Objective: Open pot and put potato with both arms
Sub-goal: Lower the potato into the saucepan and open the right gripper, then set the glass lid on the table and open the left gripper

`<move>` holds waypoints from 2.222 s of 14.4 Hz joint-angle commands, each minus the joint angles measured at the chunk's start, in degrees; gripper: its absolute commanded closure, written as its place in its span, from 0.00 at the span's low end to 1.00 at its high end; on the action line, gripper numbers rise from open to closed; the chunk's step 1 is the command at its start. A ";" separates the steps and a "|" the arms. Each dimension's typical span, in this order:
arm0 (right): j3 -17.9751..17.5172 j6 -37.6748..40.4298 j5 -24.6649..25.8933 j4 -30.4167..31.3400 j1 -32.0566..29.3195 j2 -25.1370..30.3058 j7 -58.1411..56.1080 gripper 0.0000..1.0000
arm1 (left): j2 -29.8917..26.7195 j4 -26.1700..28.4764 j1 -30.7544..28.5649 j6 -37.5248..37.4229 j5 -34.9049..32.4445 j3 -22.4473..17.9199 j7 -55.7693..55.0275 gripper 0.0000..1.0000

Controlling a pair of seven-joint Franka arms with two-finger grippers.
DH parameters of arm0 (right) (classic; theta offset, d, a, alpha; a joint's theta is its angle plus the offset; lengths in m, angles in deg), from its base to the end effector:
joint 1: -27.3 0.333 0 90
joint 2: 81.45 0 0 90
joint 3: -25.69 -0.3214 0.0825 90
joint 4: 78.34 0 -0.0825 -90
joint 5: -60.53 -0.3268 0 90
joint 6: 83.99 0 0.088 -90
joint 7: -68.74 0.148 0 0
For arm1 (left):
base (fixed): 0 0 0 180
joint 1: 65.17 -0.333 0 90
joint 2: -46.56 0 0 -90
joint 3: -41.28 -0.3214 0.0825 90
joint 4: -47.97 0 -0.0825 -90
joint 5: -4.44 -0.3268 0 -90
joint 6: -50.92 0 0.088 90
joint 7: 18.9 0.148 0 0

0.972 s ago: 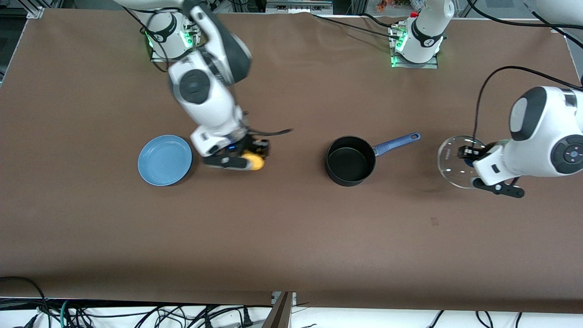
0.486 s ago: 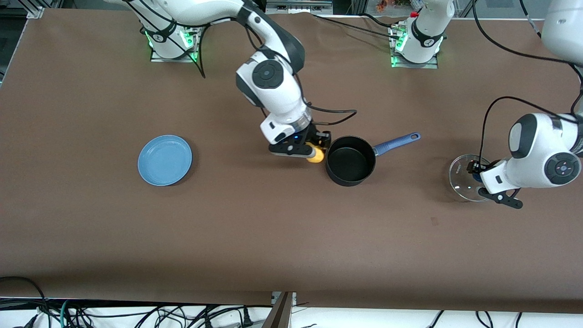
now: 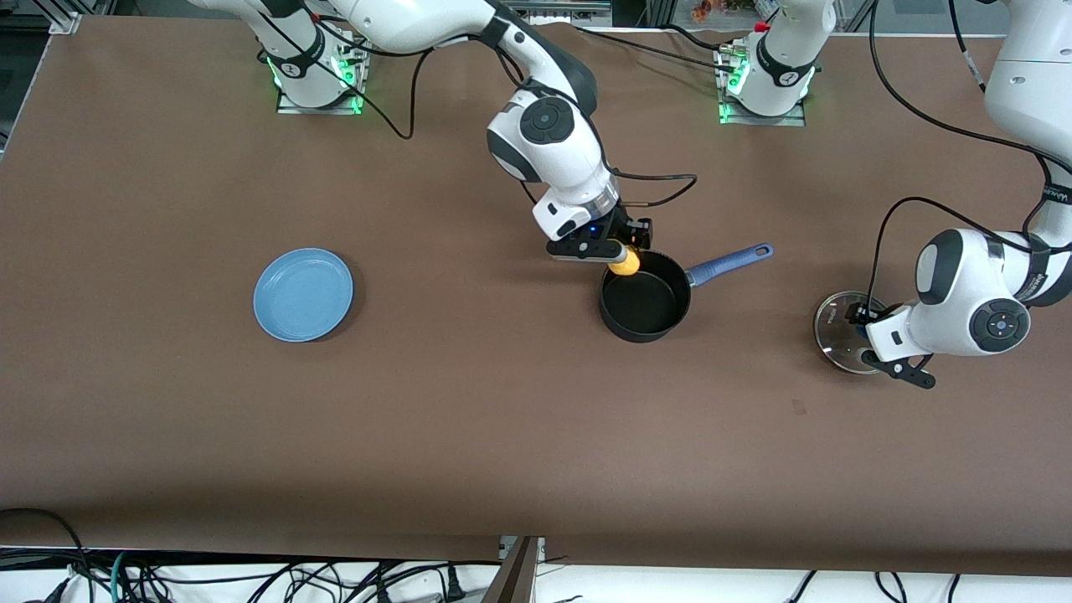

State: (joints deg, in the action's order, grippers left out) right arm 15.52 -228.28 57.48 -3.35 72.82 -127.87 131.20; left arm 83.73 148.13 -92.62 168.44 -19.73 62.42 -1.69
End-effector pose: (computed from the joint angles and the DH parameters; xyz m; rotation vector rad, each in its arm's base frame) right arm 0.4521 0.5991 0.2991 -2.6906 0.3190 -0.1063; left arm 0.5738 0.1142 0.2054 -2.9911 0.6143 0.4581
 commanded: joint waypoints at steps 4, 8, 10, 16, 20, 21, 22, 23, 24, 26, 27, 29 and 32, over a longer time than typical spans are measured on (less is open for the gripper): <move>0.58 -3.44 -0.12 -7.92 0.54 -6.75 0.56 0.77 | 0.98 -1.45 -2.78 1.04 -1.50 0.38 1.51 0.00; 0.58 -7.49 -0.12 -7.92 1.24 -8.86 0.56 0.76 | -2.88 -2.07 -3.05 -1.15 -1.32 2.06 1.33 0.00; 0.58 -8.73 -0.12 -7.92 1.77 -9.56 0.56 0.76 | -5.25 -3.46 -2.87 -5.09 -1.32 4.59 1.33 0.00; 1.02 -7.94 0.41 -7.84 2.03 -9.66 -0.06 0.00 | -6.05 -15.85 -2.96 -20.48 2.96 14.18 0.37 0.00; 2.51 4.50 0.41 -8.01 0.90 -5.02 -0.41 0.00 | -11.92 -19.99 -2.87 -25.06 6.06 17.52 0.37 0.00; 2.95 8.46 0.41 -8.01 0.37 -2.30 -1.11 0.00 | -13.68 -20.17 -2.87 -26.02 6.15 18.31 0.45 0.00; 3.31 12.67 0.41 -8.01 -1.03 -0.10 -1.98 0.00 | -15.53 -20.17 -2.79 -26.64 6.24 18.84 0.45 0.00; 3.40 16.63 0.41 -7.92 -2.09 1.67 -4.08 0.00 | -17.46 -20.17 -2.87 -27.17 7.54 19.54 0.45 0.00; 3.40 20.41 0.41 -7.92 -3.40 3.34 -8.02 0.00 | -19.04 -20.17 -3.05 -27.87 9.73 19.64 0.37 0.00; 3.40 26.57 0.41 -7.92 -6.82 6.42 -15.23 0.00 | -21.69 -20.17 -3.22 -29.54 12.56 19.55 0.45 0.00; 3.40 28.95 0.50 -7.92 -8.58 8.08 -18.05 0.00 | -22.48 -20.17 -3.14 -30.42 13.35 19.29 0.63 0.00; 3.75 33.87 0.68 -7.84 -11.92 10.90 -22.89 0.00 | -26.69 -17.72 -1.39 -32.08 15.11 17.63 -0.07 0.00; 8.82 42.39 0.59 -7.84 -14.13 14.94 -32.46 0.00 | -29.51 -15.87 15.35 -32.80 18.17 0.19 -4.81 0.00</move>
State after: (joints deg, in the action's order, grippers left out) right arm 21.67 -190.49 57.79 -13.02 59.51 -116.65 103.80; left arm 57.83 128.95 -86.95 135.66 -4.69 73.37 -4.11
